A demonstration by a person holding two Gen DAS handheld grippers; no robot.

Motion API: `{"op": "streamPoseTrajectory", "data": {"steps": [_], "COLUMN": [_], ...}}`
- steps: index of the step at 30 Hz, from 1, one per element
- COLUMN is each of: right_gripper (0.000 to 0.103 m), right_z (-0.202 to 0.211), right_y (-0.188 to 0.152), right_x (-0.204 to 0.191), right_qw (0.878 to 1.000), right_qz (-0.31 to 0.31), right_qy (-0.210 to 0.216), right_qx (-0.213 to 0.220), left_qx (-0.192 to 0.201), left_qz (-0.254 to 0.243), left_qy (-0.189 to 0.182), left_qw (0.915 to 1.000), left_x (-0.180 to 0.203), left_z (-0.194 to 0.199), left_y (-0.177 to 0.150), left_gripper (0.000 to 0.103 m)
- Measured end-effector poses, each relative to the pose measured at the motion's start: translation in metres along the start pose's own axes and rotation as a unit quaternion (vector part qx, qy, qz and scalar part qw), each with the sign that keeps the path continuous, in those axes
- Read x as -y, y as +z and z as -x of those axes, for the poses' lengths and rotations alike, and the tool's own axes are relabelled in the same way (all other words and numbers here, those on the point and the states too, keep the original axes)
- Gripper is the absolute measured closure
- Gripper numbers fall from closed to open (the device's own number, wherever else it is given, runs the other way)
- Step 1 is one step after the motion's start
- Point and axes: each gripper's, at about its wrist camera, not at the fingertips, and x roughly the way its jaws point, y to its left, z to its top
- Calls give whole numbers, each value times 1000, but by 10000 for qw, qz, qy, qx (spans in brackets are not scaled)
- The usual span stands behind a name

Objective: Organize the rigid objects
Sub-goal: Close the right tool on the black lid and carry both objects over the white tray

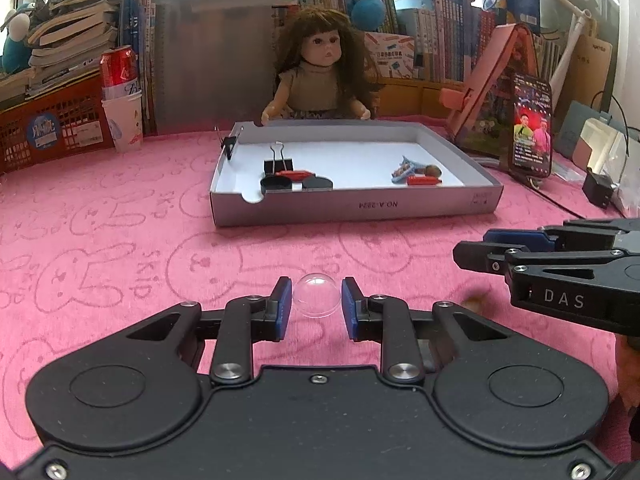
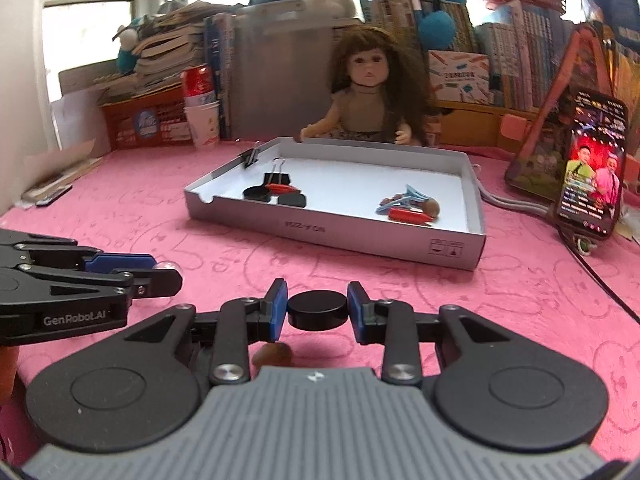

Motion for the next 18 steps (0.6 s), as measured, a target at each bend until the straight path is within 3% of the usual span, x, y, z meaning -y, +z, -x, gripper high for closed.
{"op": "streamPoseTrajectory", "data": {"steps": [10,18], "right_gripper": [65,65], "right_z": [-14,-33], "right_y": [20,56], "right_x": [26,54], "right_qw": [9978,9926], "right_qz": [-665,-1209], "right_qy": [-68,-65], "right_qx": [12,-46], "left_qx": [166,197], "left_qz": [243,381], "left_qy": [0,-114], "left_qw": [9996,9990], "left_x": [-6,-16], "left_z": [-15,-41], "left_y": [35,85], "left_gripper": [78,78]}}
